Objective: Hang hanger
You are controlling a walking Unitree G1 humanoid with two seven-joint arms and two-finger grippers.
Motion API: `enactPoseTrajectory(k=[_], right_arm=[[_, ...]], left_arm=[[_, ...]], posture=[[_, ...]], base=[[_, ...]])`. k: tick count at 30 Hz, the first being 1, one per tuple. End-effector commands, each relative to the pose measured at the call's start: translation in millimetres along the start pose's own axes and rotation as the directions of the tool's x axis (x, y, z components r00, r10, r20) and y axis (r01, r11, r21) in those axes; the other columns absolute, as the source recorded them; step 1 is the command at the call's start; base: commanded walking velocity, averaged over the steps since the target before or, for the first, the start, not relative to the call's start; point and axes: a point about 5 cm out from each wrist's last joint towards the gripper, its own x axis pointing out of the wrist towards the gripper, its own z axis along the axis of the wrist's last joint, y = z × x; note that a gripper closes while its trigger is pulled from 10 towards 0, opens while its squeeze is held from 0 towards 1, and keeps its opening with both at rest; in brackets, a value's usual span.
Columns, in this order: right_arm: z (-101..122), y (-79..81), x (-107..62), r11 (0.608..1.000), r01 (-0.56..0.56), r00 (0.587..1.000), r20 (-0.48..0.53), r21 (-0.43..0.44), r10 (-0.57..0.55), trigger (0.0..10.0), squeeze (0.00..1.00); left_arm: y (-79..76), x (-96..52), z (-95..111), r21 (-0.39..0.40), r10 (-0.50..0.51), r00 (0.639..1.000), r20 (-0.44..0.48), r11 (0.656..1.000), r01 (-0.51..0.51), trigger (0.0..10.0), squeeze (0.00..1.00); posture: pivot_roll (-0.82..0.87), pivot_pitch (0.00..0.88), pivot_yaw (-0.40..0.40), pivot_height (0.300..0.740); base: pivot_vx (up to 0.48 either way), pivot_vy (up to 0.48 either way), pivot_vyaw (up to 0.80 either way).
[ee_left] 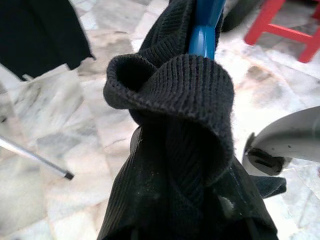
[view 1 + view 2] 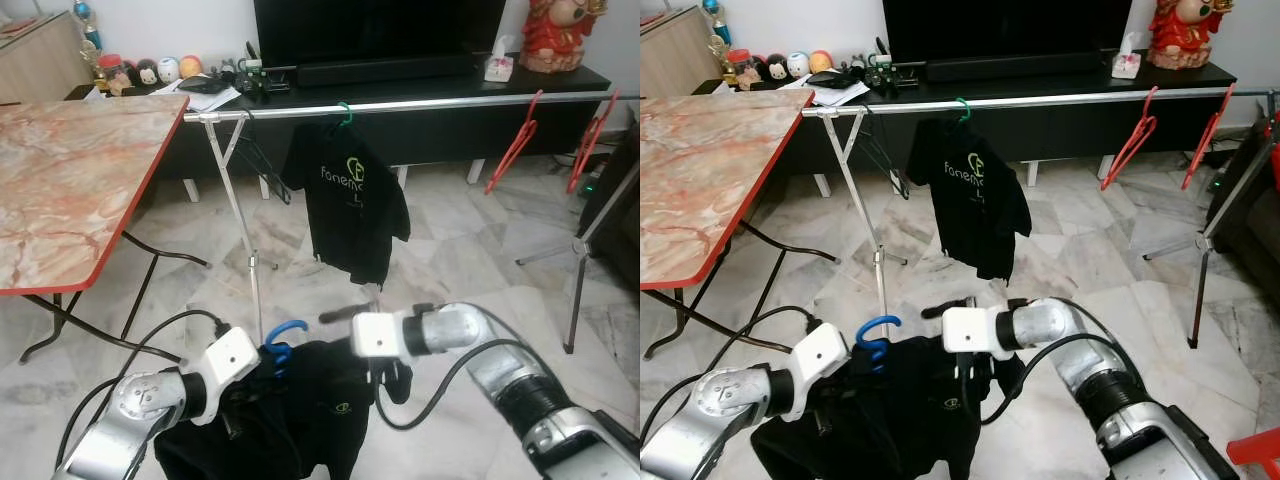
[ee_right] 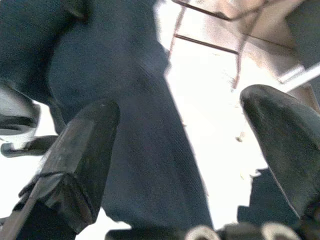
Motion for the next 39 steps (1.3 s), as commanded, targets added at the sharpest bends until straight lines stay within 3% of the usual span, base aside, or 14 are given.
enactPoseTrajectory(k=[1,9,10,11,12,13,14,17,18,22,29,34,36,39], right_arm=[[0.1,-5.6,-1.1,0.999,0.049,0.999,0.010,0.015,-0.049,10.0,1.00],[-20.8,1.8,5.6,0.918,0.231,0.967,0.031,0.324,-0.254,10.0,1.00],[-24.3,2.4,5.7,0.898,0.261,0.958,0.017,0.354,-0.285,10.0,0.79],[-30.0,2.8,5.4,0.864,0.304,0.945,-0.014,0.402,-0.326,10.0,0.33],[-39.0,4.9,4.2,0.816,0.359,0.927,-0.071,0.454,-0.368,10.0,0.00],[-45.3,6.8,3.5,0.780,0.396,0.913,-0.113,0.486,-0.393,10.0,0.00],[-64.9,19.6,0.5,0.691,0.486,0.872,-0.244,0.535,-0.424,10.0,0.00],[-97.9,50.0,-7.6,0.491,0.662,0.749,-0.496,0.566,-0.438,10.0,0.00],[-109.3,67.7,-10.1,0.419,0.710,0.704,-0.579,0.566,-0.411,10.0,0.00],[-120.9,102.2,-7.5,0.294,0.745,0.667,-0.659,0.599,-0.347,10.0,0.00],[-124.3,140.2,2.6,0.178,0.764,0.644,-0.714,0.620,-0.274,10.0,0.00],[-124.3,141.9,3.2,0.172,0.769,0.637,-0.722,0.615,-0.270,10.0,0.00],[-134.6,181.1,-5.1,0.049,0.814,0.579,-0.802,0.579,-0.148,10.0,0.00],[-135.5,193.1,-5.8,0.018,0.817,0.575,-0.811,0.576,-0.111,10.0,0.00]], left_arm=[[5.9,-6.3,0.5,0.009,0.055,0.998,0.014,0.998,-0.056,0.0,0.00],[30.8,-10.9,-29.7,-0.025,0.411,0.911,-0.030,0.911,-0.412,0.0,0.00],[34.9,-12.7,-32.9,-0.027,0.459,0.887,-0.040,0.887,-0.460,0.6,0.00],[39.5,-15.3,-37.4,-0.038,0.513,0.857,-0.056,0.856,-0.515,2.7,0.00],[44.6,-18.9,-43.2,-0.046,0.573,0.816,-0.075,0.816,-0.577,7.3,0.00],[47.9,-21.4,-47.4,-0.050,0.612,0.786,-0.087,0.785,-0.617,7.3,0.00],[54.2,-29.3,-62.2,-0.073,0.707,0.696,-0.127,0.693,-0.717,10.0,0.00],[54.4,-40.8,-90.6,-0.118,0.800,0.563,-0.209,0.551,-0.826,10.0,0.00],[50.2,-42.5,-99.2,-0.127,0.813,0.535,-0.229,0.520,-0.845,10.0,0.00],[43.6,-41.0,-103.7,-0.174,0.832,0.506,-0.227,0.476,-0.862,10.0,0.00],[37.0,-36.5,-102.5,-0.253,0.884,0.434,-0.175,0.386,-0.887,10.0,0.00],[36.9,-35.8,-103.3,-0.255,0.889,0.425,-0.170,0.377,-0.890,10.0,0.00],[23.2,-35.1,-89.7,-0.308,0.913,0.398,-0.089,0.355,-0.883,10.0,0.00],[19.4,-33.6,-82.1,-0.301,0.917,0.394,-0.061,0.360,-0.883,10.0,0.00]], posture=[[-0.11,0.000,0.065,0.740],[-0.10,0.000,0.065,0.740],[-0.10,0.000,0.065,0.740],[-0.10,0.000,0.065,0.740],[-0.10,0.000,0.064,0.740],[-0.10,0.000,0.065,0.740],[-0.10,0.000,0.066,0.740],[-0.12,0.000,0.074,0.740],[-0.12,0.000,0.077,0.740],[-0.12,0.000,0.078,0.740],[-0.12,0.000,0.076,0.740],[-0.12,0.000,0.076,0.740],[-0.07,0.000,0.047,0.740],[-0.06,0.000,0.047,0.740]], base=[[0.000,0.000,0.00],[0.000,0.000,0.00],[0.000,0.000,0.00],[0.000,0.000,0.00],[0.000,0.000,0.00],[0.000,0.000,0.00],[0.000,0.000,0.00],[0.000,0.000,0.00],[0.000,0.000,0.00],[0.000,0.000,0.00],[0.000,0.000,0.00],[0.000,0.000,0.00],[0.000,0.000,0.00],[0.000,0.000,0.00]])
